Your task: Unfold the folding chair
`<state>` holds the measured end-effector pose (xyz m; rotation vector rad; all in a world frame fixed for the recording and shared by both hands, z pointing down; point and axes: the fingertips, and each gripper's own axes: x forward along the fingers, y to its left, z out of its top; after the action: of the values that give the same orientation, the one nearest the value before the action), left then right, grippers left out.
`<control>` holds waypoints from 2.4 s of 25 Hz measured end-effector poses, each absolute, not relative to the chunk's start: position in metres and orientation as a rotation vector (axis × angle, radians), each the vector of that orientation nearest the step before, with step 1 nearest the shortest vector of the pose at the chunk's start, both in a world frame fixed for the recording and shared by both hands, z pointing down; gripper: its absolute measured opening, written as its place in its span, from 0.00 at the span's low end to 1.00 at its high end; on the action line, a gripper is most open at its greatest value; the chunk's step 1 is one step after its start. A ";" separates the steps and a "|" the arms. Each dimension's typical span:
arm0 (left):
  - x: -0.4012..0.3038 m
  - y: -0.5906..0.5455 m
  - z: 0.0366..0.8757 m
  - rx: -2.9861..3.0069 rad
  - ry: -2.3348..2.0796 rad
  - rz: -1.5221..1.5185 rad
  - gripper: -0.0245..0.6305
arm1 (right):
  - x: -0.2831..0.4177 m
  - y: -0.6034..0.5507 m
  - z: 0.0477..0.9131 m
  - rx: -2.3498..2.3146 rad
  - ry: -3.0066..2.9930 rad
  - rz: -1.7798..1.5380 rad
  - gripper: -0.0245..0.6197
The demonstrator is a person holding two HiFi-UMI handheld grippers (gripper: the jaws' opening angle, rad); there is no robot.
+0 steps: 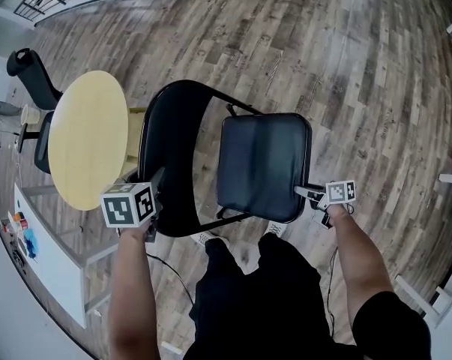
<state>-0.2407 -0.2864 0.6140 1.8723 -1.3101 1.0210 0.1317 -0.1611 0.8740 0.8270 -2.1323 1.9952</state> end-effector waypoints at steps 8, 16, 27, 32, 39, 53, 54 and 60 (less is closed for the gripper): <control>-0.238 -0.285 0.634 1.874 -1.297 1.005 0.29 | 0.162 -0.153 0.907 0.918 -2.063 1.987 0.38; -0.230 -0.280 0.648 1.877 -1.283 0.981 0.29 | 0.192 -0.146 0.939 1.083 -2.011 1.945 0.39; -0.193 -0.275 0.664 1.920 -1.242 1.005 0.28 | 0.224 -0.116 0.987 1.291 -1.879 1.919 0.39; -0.162 -0.266 0.678 1.904 -1.178 0.947 0.24 | 0.263 -0.107 1.003 1.495 -1.741 1.858 0.26; -0.165 -0.275 0.695 1.894 -1.159 0.952 0.25 | 0.252 -0.150 1.002 1.544 -1.735 1.595 0.04; -0.165 -0.271 0.699 1.910 -1.173 0.974 0.26 | 0.257 -0.134 1.009 1.371 -1.508 1.446 0.04; -0.165 -0.271 0.699 1.909 -1.173 0.976 0.26 | 0.254 -0.128 1.008 1.336 -1.500 1.437 0.04; -0.167 -0.271 0.701 1.904 -1.175 0.970 0.26 | 0.229 -0.079 0.983 1.158 -1.532 1.429 0.04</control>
<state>-0.1674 -0.2709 0.7011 1.9043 -1.1749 0.9697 0.2293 -0.0789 0.9826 1.1575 -1.5321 1.4287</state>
